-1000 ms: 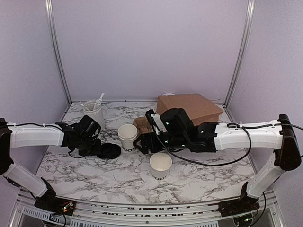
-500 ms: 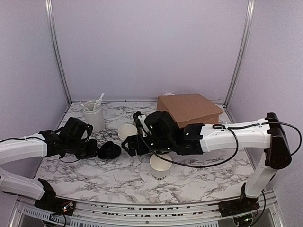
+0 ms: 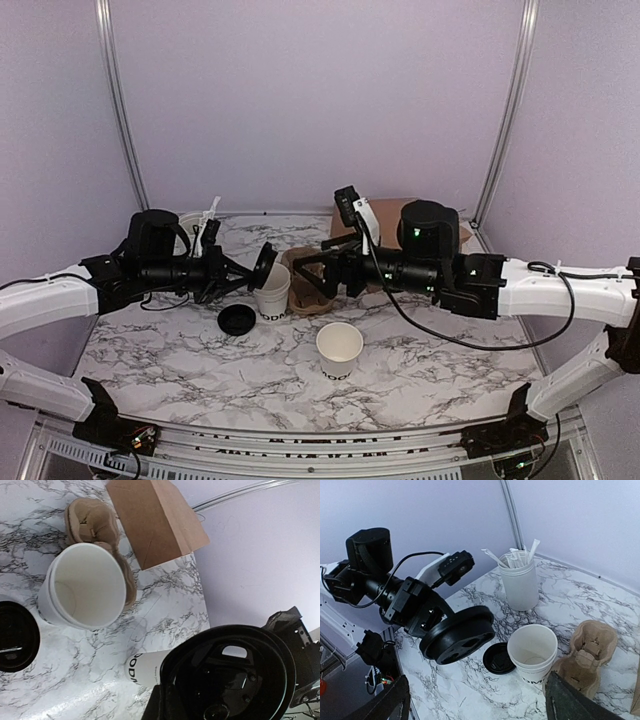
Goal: Pack the takeout coffee
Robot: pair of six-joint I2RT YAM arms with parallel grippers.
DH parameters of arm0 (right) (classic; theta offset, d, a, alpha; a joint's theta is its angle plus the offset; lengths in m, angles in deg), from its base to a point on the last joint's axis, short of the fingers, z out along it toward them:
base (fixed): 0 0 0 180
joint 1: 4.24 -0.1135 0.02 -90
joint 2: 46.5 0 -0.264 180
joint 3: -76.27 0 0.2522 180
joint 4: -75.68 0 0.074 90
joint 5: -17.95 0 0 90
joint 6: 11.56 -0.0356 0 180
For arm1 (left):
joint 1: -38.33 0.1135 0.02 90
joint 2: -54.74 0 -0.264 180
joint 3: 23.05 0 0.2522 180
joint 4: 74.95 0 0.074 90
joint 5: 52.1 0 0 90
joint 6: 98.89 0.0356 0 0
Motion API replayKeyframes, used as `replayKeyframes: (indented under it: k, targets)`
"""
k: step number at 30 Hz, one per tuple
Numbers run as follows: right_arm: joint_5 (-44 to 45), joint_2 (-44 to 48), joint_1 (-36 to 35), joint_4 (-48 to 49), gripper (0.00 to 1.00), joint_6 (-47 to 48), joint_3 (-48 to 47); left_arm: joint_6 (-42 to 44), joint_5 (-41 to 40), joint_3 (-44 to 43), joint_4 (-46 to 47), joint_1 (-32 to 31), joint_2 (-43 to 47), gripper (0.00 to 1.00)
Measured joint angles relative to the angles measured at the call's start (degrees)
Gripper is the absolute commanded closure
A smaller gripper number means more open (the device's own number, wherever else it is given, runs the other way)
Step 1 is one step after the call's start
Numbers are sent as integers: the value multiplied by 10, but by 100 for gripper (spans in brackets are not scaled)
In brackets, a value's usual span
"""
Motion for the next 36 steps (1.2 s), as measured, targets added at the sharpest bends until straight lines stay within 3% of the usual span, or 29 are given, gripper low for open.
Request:
replayKeyframes:
  k: [12, 19, 36]
  targets:
    - [-58, 108, 0, 200, 3, 205, 167, -74, 104, -121, 87, -49, -80, 100]
    - [-48, 108, 0, 305, 3, 289, 183, -81, 135, -155, 99, -61, -91, 100]
    - [-39, 60, 0, 334, 4, 330, 141, -80, 154, -166, 103, -78, -115, 100]
